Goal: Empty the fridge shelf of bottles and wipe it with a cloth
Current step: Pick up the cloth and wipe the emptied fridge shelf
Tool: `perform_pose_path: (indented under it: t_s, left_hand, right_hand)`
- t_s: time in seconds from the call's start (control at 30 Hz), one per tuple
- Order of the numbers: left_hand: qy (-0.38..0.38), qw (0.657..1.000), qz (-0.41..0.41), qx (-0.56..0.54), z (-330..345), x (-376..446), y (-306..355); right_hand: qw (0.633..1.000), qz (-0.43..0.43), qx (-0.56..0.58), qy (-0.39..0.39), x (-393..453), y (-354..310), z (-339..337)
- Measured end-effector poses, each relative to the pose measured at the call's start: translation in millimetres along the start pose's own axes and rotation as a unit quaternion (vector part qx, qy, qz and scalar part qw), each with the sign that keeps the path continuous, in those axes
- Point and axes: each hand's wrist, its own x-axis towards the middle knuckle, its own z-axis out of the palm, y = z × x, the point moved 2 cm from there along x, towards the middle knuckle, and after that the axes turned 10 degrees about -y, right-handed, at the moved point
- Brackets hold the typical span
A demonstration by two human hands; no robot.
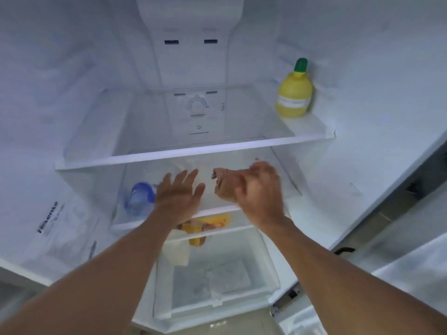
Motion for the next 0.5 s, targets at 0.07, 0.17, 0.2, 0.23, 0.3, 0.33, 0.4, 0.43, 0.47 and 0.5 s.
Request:
perform_pose_path:
  t_s: [0.07,0.17,0.2,0.23,0.3,0.33,0.4,0.43,0.47,0.5]
  left_hand:
    - [-0.027,0.998,0.003,0.049,7,11,-17]
    - [-0.025,0.997,0.03,0.063,12,18,-32]
    - [-0.017,0.997,0.037,0.07,13,21,-34]
    - [-0.013,0.996,0.043,0.074,15,23,-35]
    - [-0.002,0.995,0.059,0.076,20,24,-38]
    - [0.013,0.995,0.065,0.079,22,24,-40]
    - [0.044,0.991,0.081,0.095,24,27,-42]
    - [0.053,0.991,0.081,0.096,25,29,-42]
    - [0.055,0.991,0.077,0.094,26,31,-43]
    - [0.053,0.992,0.075,0.092,27,32,-44]
  right_hand:
    - [0.991,-0.046,0.003,-0.128,1,-15,15]
    - [0.99,-0.001,-0.008,-0.142,-7,-1,30]
    - [0.99,0.022,-0.011,-0.137,-9,10,35]
    - [0.988,0.047,-0.02,-0.146,-6,22,41]
    - [0.974,0.114,-0.049,-0.189,21,39,47]
    - [0.965,0.146,-0.041,-0.213,41,39,50]
    - [0.952,0.179,-0.006,-0.249,73,27,55]
    - [0.952,0.171,-0.005,-0.255,81,20,60]
    - [0.954,0.149,-0.009,-0.261,81,13,62]
    - [0.956,0.118,-0.024,-0.268,70,8,62]
